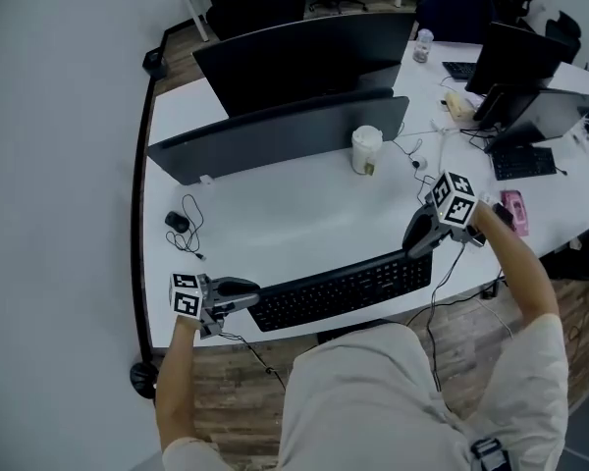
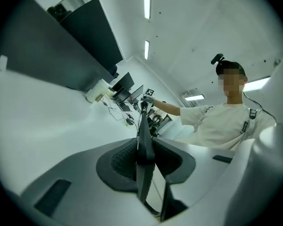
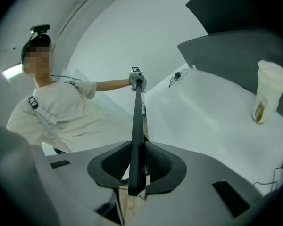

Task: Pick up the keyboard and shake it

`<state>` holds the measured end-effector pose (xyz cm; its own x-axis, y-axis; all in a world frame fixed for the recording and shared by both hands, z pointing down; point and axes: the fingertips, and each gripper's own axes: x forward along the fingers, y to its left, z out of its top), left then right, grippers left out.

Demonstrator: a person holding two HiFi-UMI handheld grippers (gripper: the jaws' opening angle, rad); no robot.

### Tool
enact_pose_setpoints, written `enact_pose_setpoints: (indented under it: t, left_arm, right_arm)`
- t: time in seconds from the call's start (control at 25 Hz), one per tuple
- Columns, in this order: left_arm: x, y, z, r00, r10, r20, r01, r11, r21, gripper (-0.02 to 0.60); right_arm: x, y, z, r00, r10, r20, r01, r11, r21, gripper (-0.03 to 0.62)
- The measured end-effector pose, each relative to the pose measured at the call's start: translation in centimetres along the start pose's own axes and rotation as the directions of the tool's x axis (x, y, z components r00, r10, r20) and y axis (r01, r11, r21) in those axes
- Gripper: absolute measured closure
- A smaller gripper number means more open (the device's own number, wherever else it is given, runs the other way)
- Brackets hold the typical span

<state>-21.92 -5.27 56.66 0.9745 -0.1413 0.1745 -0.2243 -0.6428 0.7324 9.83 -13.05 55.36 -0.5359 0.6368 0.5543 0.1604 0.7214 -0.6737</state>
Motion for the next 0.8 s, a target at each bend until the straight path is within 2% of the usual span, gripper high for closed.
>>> enact_pose_setpoints:
  t: [0.2,0.44,0.68,0.8]
  left_arm:
    - [0.8,2.2,-2.5,0.998,-0.018,0.058,0.026,0.989,-0.148,0.474]
    - [1.3,4.8,-3.7,0.988,0.003,0.153,0.04,0.96,-0.276,0.472]
    - [1.5,6.9,-2.0,0.963,0.036,0.266,0.067,0.926,-0.371,0.471]
    - [1.9,7.8,-1.3,0.96,0.054,0.276,0.065,0.913,-0.403,0.469]
  right_arm:
    - [2.0,-1.9,-2.1,0.991,0.117,0.061,-0.123,0.986,0.115,0.473]
    - [3.7,-3.2,-3.9,0.968,0.205,0.142,-0.232,0.949,0.214,0.468]
    - [4.2,-4.2,-4.6,0.95,0.221,0.221,-0.277,0.923,0.267,0.468]
    - [3.5,-5.1,-4.6,0.946,0.202,0.253,-0.273,0.918,0.289,0.468]
